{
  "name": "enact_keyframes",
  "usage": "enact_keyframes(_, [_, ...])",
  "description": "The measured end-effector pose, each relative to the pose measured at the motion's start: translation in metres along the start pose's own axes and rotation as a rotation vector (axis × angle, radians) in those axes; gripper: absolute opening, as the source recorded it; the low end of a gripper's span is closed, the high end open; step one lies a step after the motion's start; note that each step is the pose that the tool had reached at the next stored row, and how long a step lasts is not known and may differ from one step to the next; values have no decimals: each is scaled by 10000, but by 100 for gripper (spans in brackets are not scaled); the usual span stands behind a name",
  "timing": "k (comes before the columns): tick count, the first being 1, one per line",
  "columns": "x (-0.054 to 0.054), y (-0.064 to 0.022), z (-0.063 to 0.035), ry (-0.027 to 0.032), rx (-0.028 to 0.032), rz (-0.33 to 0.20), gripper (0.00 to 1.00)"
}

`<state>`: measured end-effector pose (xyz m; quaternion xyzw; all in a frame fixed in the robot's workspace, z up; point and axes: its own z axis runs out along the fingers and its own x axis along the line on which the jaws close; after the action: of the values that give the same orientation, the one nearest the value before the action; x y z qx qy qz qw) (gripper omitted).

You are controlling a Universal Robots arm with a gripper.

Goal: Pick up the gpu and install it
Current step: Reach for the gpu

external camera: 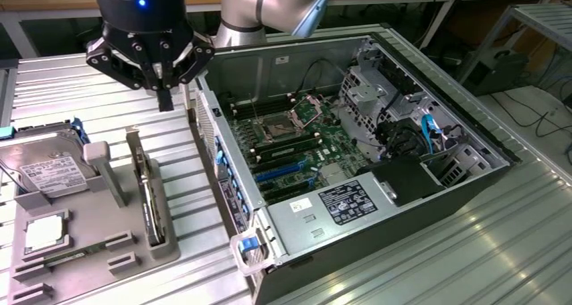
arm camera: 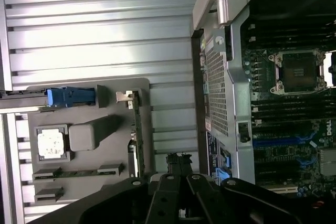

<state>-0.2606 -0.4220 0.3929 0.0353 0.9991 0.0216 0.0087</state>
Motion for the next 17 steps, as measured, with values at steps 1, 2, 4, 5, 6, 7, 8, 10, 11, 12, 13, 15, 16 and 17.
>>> enact_keyframes(1, [11, -2, 0, -1, 0, -1, 11])
enact_keyframes(2, [22, -4, 0, -1, -1, -1, 11])
enact_keyframes(4, [43, -7, -1, 0, 0, -1, 11])
enact_keyframes(5, [55, -9, -1, 0, 0, -2, 11])
enact_keyframes(6, [65, -11, -2, 0, 0, -2, 11])
enact_keyframes(7, [75, -13, -2, 1, 1, -3, 11])
enact_keyframes(8, [88, -16, -2, 1, 0, -3, 11])
enact_keyframes(10, [110, -20, -3, 1, 0, -4, 11])
enact_keyframes(11, [122, -22, -3, 0, 0, -5, 11])
enact_keyframes(12, [136, -24, -3, 0, 1, -6, 11])
enact_keyframes(13, [152, -29, -3, 1, 0, -8, 11])
enact_keyframes(15, [178, -38, -4, 1, 0, -16, 11])
enact_keyframes(16, [190, -44, -5, 1, 0, -19, 11])
enact_keyframes(17, [206, -53, -5, 0, 0, -22, 11])
